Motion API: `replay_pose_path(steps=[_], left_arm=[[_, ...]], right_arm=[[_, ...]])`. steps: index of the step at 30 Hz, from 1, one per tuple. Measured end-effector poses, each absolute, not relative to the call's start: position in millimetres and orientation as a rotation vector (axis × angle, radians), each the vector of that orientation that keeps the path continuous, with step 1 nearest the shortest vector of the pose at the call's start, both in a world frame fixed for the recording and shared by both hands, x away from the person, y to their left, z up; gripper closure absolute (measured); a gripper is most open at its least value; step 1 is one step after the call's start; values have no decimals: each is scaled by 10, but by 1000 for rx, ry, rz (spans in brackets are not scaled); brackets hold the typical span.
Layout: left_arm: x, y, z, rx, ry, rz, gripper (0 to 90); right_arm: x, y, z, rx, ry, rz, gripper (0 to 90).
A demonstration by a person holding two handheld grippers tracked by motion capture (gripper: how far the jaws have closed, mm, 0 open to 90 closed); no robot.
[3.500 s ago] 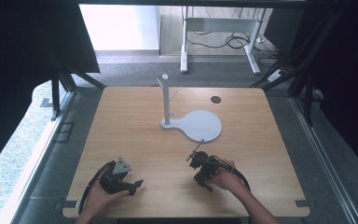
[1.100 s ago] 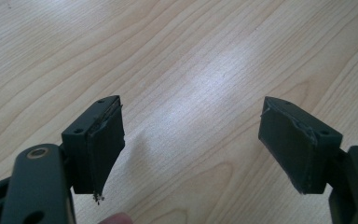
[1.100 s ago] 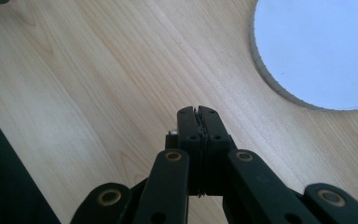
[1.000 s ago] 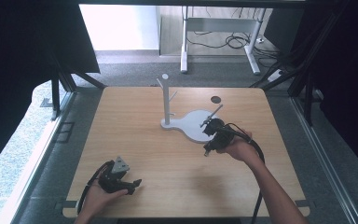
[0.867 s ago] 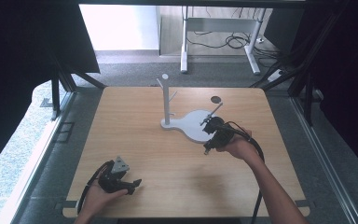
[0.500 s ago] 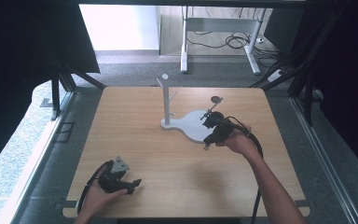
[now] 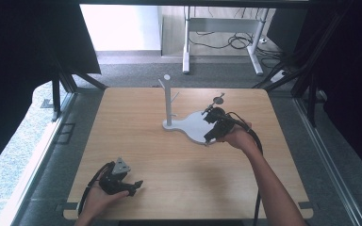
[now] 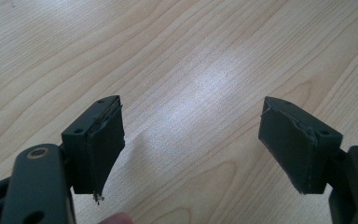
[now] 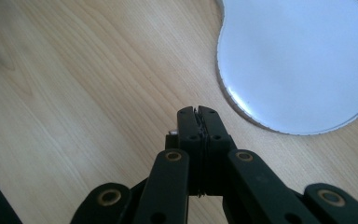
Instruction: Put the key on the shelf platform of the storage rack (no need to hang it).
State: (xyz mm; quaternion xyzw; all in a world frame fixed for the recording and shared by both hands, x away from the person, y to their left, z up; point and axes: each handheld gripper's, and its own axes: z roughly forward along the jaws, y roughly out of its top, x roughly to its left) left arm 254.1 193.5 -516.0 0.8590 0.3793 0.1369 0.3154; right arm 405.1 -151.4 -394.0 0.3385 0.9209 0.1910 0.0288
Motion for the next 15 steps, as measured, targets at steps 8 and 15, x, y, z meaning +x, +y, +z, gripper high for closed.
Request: replay_pose_path(steps=[8, 15], left_arm=[[2542, 1941, -5159, 2260, 1002, 358, 225], [2540, 1941, -5159, 2259, 1006, 357, 225]], right_arm=[[4151, -1520, -3928, 1071, 2822, 594, 899], [4229, -1544, -3933, 1105, 2802, 579, 899]])
